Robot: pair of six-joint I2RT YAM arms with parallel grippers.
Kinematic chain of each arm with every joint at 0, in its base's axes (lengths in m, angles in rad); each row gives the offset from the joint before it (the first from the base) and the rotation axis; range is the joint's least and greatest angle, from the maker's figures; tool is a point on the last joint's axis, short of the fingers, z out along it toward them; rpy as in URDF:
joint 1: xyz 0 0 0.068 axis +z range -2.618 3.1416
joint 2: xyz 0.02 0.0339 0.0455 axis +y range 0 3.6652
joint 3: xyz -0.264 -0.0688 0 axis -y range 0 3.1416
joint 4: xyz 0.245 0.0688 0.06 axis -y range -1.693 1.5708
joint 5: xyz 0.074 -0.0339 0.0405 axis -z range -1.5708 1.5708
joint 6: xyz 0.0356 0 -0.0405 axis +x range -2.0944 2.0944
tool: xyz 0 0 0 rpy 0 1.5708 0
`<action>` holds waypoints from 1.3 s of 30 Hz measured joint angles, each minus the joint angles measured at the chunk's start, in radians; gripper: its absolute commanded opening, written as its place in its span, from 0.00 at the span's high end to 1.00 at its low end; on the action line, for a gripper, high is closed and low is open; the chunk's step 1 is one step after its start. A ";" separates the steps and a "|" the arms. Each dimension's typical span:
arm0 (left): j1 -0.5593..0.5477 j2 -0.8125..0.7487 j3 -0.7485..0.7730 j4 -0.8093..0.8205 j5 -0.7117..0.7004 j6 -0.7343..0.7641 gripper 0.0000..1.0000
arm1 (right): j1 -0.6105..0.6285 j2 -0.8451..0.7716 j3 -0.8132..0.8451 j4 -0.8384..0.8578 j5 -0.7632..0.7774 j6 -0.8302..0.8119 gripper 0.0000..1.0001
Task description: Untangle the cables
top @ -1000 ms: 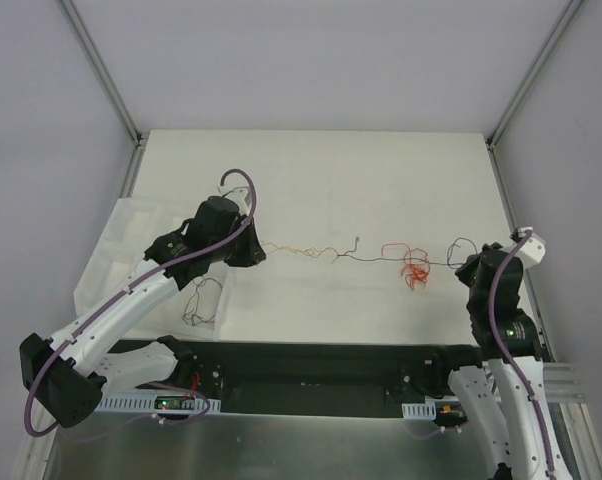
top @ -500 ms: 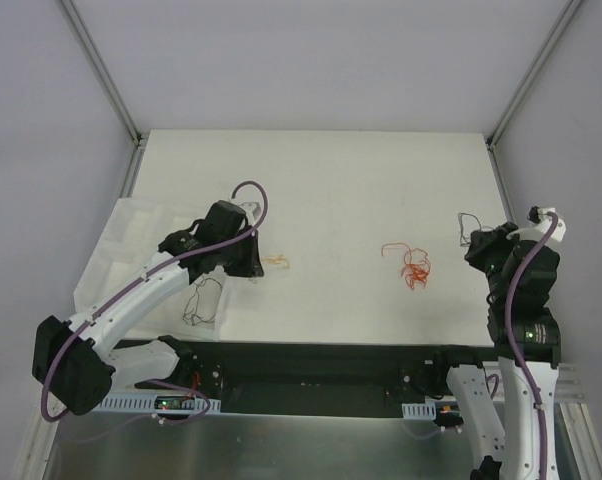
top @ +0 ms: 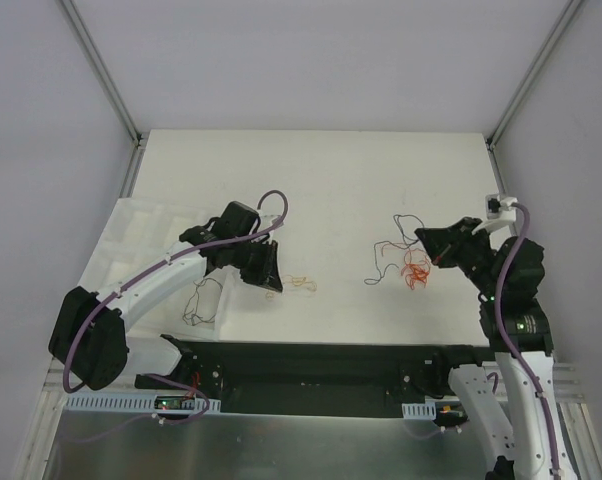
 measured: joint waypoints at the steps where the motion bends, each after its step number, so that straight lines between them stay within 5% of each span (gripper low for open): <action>1: 0.000 0.000 0.000 0.002 0.008 0.002 0.71 | 0.009 0.001 -0.035 0.032 -0.023 0.014 1.00; 4: 0.000 0.000 0.000 0.006 0.031 0.010 0.39 | 0.048 0.036 -0.119 0.076 -0.061 0.048 1.00; 16: -0.063 -0.097 0.038 0.126 0.096 0.021 0.25 | 0.248 0.082 -0.252 0.225 -0.120 0.124 1.00; 21: -0.090 -0.147 0.048 0.336 0.196 -0.018 0.01 | 0.293 0.077 -0.299 0.319 -0.199 0.156 1.00; 31: -0.143 -0.148 0.045 0.593 0.280 -0.112 0.03 | 0.382 0.072 -0.326 0.449 -0.275 0.194 1.00; 39: -0.183 -0.057 0.076 0.611 0.290 -0.130 0.40 | 0.438 0.090 -0.326 0.491 -0.272 0.209 1.00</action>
